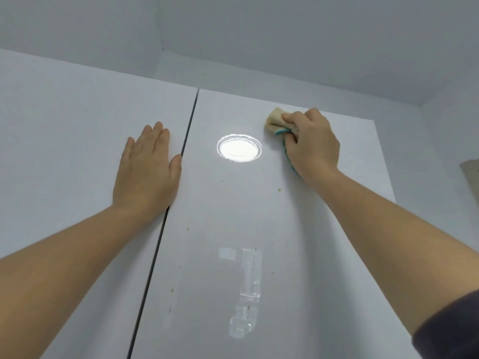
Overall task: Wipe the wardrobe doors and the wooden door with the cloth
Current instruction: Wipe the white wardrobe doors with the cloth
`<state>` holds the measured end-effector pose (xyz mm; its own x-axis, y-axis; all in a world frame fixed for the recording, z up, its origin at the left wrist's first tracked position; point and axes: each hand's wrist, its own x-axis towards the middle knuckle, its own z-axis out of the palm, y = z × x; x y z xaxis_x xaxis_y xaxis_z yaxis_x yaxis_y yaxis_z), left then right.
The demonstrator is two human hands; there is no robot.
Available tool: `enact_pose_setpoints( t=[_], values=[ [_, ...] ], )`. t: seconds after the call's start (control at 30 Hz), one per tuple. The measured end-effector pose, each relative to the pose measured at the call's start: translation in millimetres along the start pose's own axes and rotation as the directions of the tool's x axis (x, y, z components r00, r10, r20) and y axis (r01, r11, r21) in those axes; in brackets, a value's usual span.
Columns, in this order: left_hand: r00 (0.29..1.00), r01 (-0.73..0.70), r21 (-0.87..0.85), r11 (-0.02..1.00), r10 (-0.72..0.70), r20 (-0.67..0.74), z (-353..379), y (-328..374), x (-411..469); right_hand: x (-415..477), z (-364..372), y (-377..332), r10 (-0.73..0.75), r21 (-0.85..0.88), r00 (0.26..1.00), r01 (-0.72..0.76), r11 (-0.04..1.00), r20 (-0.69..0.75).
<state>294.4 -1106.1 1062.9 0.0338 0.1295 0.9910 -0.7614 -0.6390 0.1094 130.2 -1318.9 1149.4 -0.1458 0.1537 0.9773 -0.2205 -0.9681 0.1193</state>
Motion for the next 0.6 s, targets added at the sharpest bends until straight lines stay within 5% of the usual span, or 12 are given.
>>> enact_pose_setpoints(
  t=[0.33,0.6],
  values=[
    [1.000,-0.008,0.008,1.000,0.008,-0.009,1,-1,1,-26,-41,93,0.401,-0.114,0.903,-0.419,0.901,-0.151],
    [1.000,-0.006,0.009,1.000,0.007,-0.015,1,0,0,-23,-35,80,0.539,-0.114,0.820,-0.564,0.818,-0.190]
  ],
)
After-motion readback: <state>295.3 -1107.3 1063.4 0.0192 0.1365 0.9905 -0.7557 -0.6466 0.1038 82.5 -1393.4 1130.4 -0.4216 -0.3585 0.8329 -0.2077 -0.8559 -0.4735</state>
